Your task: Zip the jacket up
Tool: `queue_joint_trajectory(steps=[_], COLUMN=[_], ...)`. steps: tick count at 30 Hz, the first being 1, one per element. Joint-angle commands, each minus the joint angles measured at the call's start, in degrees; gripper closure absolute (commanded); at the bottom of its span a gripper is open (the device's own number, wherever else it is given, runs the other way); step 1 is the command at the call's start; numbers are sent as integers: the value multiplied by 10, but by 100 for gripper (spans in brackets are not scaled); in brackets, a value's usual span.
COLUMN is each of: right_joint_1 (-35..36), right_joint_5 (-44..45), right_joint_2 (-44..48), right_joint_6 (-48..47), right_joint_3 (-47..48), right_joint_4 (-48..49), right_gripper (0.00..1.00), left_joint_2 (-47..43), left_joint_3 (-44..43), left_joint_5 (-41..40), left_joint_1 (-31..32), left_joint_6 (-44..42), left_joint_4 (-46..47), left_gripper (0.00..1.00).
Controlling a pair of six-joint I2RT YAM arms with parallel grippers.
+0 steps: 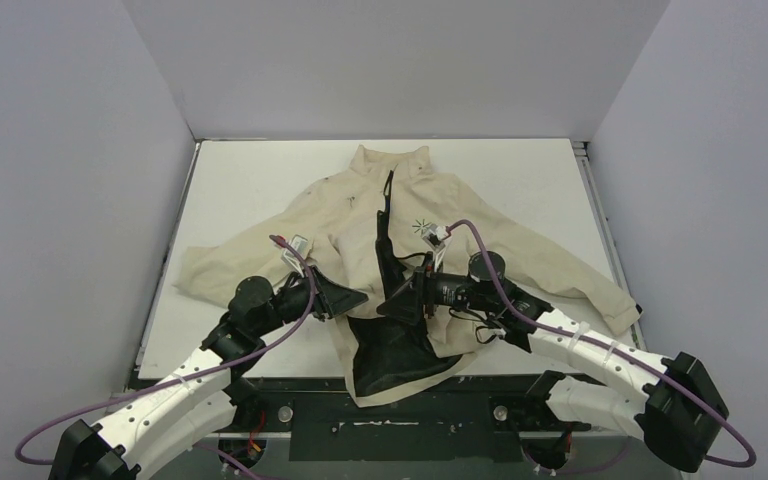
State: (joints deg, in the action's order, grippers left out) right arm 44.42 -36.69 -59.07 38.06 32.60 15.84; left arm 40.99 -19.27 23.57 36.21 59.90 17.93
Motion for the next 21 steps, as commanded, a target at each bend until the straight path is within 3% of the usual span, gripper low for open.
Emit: queue_joint_trajectory(steps=[1, 10, 12, 18, 21], right_joint_1=[6, 7, 7, 11, 11], right_joint_5=[-15, -1, -11, -58, -57], right_joint_2=[-19, -44, -46, -42, -31], right_joint_6=[-5, -24, -17, 2, 3], right_joint_3=[-3, 3, -1, -11, -12], right_joint_4=[69, 56, 70, 126, 126], right_gripper=[37, 42, 51, 88, 100], left_joint_2=[-1, -1, -1, 5, 5], left_joint_3=[-15, -21, -21, -21, -30], left_joint_5=[25, 33, 30, 11, -1], left_joint_1=[-3, -3, -3, -3, -3], left_joint_6=[6, 6, 4, -6, -20], left_joint_4=[60, 62, 58, 38, 12], left_gripper=[100, 100, 100, 100, 100])
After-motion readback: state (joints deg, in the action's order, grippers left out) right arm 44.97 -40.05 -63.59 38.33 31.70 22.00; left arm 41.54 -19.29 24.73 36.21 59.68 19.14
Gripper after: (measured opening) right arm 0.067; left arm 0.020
